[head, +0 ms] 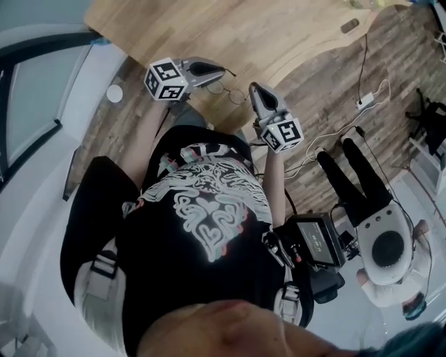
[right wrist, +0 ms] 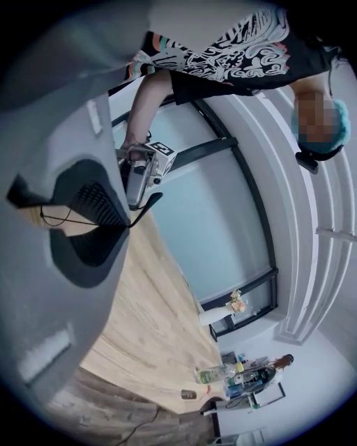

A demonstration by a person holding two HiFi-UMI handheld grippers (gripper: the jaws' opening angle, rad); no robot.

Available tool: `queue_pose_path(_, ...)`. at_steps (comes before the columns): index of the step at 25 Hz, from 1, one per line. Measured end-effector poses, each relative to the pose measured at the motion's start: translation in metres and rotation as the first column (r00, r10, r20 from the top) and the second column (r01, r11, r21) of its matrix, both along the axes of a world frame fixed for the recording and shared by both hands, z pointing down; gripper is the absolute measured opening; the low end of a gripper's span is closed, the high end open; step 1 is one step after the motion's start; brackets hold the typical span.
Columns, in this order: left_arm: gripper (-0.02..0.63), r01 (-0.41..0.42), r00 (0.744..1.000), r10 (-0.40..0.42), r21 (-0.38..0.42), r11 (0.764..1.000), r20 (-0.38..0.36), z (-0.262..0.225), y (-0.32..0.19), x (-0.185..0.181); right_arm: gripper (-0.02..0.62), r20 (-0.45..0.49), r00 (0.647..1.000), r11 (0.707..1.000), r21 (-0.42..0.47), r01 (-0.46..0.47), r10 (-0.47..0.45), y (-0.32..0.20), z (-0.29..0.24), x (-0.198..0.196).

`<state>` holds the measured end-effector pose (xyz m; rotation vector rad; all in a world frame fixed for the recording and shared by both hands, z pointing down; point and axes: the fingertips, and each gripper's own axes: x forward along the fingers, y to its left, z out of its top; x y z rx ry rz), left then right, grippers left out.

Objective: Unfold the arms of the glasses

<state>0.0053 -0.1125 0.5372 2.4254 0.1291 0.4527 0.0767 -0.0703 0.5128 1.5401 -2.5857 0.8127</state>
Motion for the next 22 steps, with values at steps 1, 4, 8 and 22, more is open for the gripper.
queue_pose_path(1, 0.002, 0.022, 1.000, -0.023, -0.010, 1.000, -0.015, -0.004, -0.002, -0.002, 0.000, 0.008, 1.000, 1.000, 0.004, -0.005, 0.005, 0.000, -0.004, 0.000)
queue_pose_path(4, 0.002, 0.080, 0.995, -0.082, -0.039, 0.996, -0.054, -0.014, -0.009, -0.007, 0.000, 0.028, 0.999, 1.000, 0.016, -0.020, 0.020, 0.000, -0.012, 0.001)
queue_pose_path(8, 0.001, 0.143, 0.985, -0.148, -0.062, 0.988, -0.088, -0.027, -0.019, -0.012, 0.000, 0.045, 0.999, 0.999, 0.023, -0.031, 0.030, -0.003, -0.024, 0.001)
queue_pose_path(22, 0.000, 0.286, 0.954, -0.293, 0.102, 0.953, 0.058, -0.019, -0.033, -0.013, 0.000, -0.160, 0.975, 0.987, -0.006, -0.159, 0.156, -0.018, -0.025, 0.005)
